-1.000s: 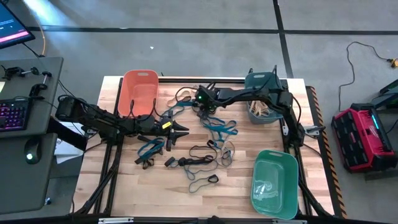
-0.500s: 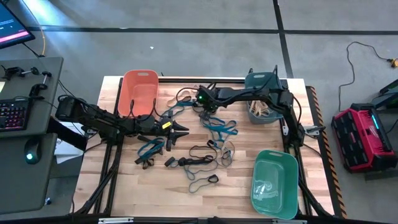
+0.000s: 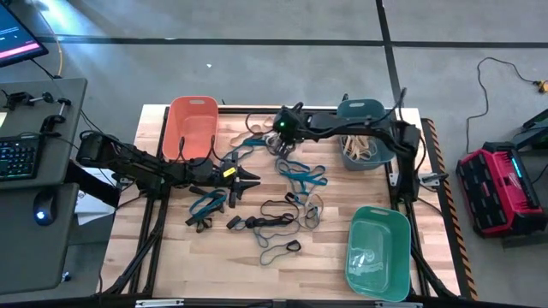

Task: Sort rubber bands into baskets
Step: Put the white rubber band into the blue bin

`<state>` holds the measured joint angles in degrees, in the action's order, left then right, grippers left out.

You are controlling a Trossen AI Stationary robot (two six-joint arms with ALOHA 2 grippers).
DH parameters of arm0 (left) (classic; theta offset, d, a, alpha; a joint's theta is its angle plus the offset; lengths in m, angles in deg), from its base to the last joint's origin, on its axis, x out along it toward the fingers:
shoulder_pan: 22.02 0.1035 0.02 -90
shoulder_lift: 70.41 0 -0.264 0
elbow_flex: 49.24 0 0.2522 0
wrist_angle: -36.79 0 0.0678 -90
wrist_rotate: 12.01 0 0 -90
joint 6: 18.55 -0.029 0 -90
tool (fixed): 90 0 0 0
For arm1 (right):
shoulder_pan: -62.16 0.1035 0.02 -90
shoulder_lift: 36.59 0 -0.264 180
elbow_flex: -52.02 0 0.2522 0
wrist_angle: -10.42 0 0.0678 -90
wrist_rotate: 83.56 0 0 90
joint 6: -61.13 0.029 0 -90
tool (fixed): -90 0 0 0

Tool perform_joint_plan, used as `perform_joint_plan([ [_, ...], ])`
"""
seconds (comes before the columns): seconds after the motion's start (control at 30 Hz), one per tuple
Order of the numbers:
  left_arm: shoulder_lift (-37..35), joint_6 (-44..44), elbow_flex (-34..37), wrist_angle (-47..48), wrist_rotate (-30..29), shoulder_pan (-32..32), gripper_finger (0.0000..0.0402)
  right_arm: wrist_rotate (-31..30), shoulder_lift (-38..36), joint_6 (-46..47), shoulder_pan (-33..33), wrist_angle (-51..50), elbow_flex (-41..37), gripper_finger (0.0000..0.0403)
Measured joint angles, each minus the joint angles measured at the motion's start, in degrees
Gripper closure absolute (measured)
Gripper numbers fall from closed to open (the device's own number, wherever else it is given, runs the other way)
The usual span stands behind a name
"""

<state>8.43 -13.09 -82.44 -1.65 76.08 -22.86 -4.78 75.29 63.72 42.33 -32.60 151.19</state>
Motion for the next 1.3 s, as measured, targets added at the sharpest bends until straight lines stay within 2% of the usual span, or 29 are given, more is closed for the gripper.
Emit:
perform_joint_plan([
  [0.33, 0.0, 0.1, 0.0, 0.0, 0.0, 0.0, 0.0334, 1.3, -3.2, 2.6, 0.4, 0.3, 0.0, 0.0402],
  [0.67, 0.0, 0.3, 0.0, 0.0, 0.0, -0.4, 0.0334, 4.3, 2.8, 4.0, 2.1, 0.0, 0.0, 0.0403],
  [0.87, 0.0, 0.0, 0.0, 0.1, 0.0, -0.8, 0.0334, -0.2, 6.5, 3.9, 1.9, 0.0, 0.0, 0.0399],
  [1.13, 0.0, -0.1, 0.0, 0.1, 0.0, -0.8, 0.0334, -0.5, 7.4, 2.5, 2.0, 0.1, 0.0, 0.0365],
  [1.3, 0.0, -0.1, 0.0, 0.1, 0.0, -0.8, 0.0334, -0.5, 7.4, 2.3, 1.9, 0.0, 0.0, 0.0315],
])
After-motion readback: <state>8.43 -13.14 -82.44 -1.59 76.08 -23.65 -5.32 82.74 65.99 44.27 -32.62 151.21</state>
